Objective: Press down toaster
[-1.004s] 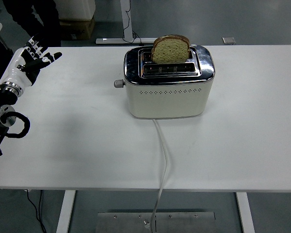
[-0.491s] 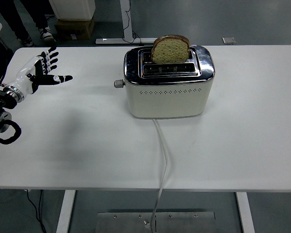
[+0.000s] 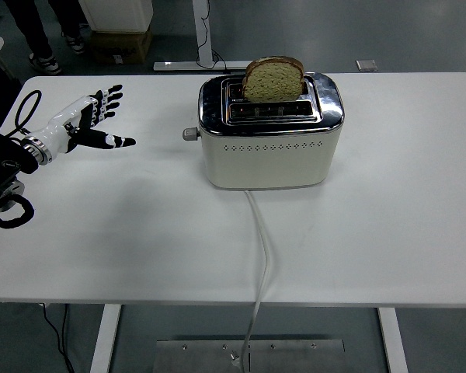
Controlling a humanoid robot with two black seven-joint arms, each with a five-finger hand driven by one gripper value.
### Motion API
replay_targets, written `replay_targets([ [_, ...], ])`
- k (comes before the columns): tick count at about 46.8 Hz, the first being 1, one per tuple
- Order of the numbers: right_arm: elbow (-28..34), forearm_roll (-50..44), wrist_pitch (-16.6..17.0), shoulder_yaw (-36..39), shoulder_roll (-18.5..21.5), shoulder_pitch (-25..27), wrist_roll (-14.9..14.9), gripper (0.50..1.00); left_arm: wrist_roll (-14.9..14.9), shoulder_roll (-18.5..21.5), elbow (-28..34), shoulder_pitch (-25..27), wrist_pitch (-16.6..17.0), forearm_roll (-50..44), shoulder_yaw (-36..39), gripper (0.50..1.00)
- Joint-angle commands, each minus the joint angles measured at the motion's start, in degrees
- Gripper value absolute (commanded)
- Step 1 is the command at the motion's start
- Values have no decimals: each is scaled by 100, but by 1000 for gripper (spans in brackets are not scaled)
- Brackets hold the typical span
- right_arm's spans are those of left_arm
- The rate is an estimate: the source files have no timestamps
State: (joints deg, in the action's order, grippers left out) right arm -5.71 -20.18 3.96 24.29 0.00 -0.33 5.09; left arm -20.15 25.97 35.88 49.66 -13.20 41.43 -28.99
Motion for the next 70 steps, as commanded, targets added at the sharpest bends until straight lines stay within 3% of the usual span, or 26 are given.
replay_targets([
  [1, 0, 5, 0, -3, 0, 6, 1, 998, 2, 136, 208, 0, 2, 137, -1, 1000],
  [15, 0, 5, 0, 6, 0, -2, 1, 1000, 11, 654, 815, -9, 2, 1016, 16, 1000],
  [33, 0, 5, 0, -3, 0, 6, 1, 998, 29, 989, 1448, 0, -7, 2071, 122, 1000],
  [56, 0, 5, 0, -3, 0, -2, 1, 1000, 29, 1138, 2054, -9, -7, 2994, 113, 1000],
  [70, 0, 5, 0, 6, 0, 6, -8, 998, 29, 1173, 2353, 0, -7, 3012, 122, 1000],
])
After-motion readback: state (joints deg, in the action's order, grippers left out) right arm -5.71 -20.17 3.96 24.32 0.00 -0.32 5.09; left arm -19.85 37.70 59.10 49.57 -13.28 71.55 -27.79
